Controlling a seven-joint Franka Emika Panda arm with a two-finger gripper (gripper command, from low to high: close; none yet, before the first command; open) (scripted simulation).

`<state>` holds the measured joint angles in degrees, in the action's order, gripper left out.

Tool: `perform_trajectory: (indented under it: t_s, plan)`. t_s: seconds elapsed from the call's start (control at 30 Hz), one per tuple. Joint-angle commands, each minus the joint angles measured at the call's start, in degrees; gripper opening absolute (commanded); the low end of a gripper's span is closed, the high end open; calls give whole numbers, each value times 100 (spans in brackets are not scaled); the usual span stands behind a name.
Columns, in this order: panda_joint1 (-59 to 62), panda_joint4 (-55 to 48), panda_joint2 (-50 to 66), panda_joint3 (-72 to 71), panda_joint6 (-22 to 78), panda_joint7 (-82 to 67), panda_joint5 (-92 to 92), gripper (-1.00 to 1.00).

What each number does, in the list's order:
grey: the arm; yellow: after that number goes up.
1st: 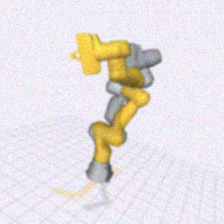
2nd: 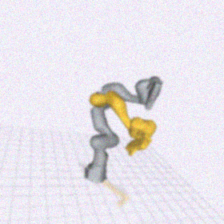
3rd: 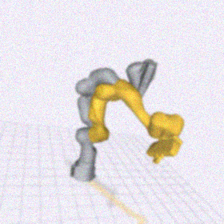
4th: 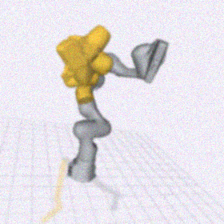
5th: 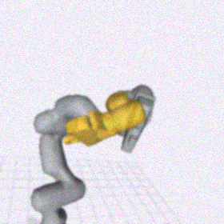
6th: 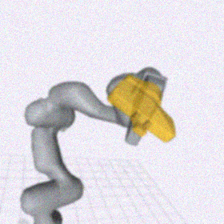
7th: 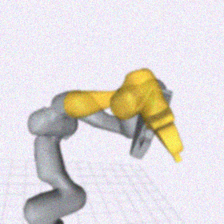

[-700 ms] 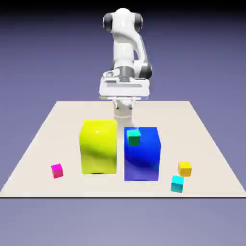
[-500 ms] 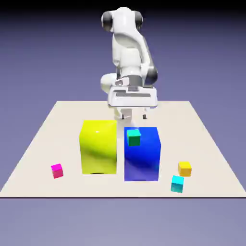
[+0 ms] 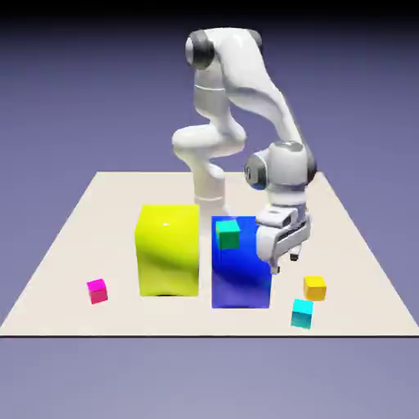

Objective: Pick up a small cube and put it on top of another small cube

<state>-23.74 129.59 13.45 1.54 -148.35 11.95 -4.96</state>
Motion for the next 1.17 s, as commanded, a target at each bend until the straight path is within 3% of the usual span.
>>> perform_trajectory:
  t_s: [0.0,0.2,0.37,0.4,0.57,0.8,1.03,1.07,1.13]
  plan:
    - [-104,-142,208,7,116,-138,-22,0]
    - [-572,-779,1143,38,636,-756,-123,0]
    - [-557,-877,2017,80,-141,-708,-170,0]
    - [-557,-877,2017,80,-141,-708,-170,-100]
    - [-571,-784,1187,40,597,-754,-125,-100]
    - [-1299,455,-267,-376,794,-984,-335,-100]
    - [-1374,553,582,-248,-150,-821,-565,-100]
    - [-1374,553,582,-248,-150,-821,-565,100]
    - [-1363,542,375,-281,67,-860,-514,100]
